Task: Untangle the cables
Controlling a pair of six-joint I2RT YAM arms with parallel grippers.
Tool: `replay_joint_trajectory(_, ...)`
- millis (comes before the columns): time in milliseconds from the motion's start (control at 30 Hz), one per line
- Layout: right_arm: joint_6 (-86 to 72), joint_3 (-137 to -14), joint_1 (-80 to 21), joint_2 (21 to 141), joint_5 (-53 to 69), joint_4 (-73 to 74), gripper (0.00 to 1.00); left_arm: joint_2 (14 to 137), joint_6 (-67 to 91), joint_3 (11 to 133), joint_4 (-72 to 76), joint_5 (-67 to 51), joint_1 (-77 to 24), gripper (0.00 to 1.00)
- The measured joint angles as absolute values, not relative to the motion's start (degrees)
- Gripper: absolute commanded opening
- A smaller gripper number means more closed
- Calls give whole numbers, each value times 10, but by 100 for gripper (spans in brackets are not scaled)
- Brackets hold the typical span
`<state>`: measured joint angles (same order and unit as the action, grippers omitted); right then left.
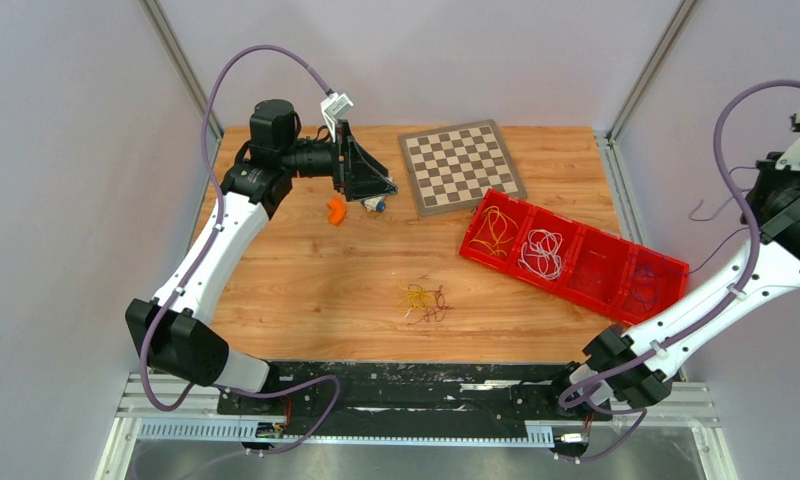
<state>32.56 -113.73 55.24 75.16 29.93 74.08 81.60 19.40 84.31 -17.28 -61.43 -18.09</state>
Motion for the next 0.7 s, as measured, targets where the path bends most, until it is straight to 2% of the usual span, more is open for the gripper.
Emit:
replay_joint_trajectory(100, 343, -1219, 573, 798, 328, 761, 0, 823, 201, 843, -169, -615, -181, 100)
replay_joint_trajectory(233, 359, -1231, 575, 807, 347, 771, 0, 833, 208, 843, -165, -615, -181, 100)
replay_joint_trajectory(467, 379, -1081, 582, 775, 358, 743, 0, 837, 208, 843, -164, -615, -182, 100)
replay_joint_trajectory(700, 376, -1047, 582, 787, 372, 711, 0, 838, 190, 843, -184, -614, -182, 100)
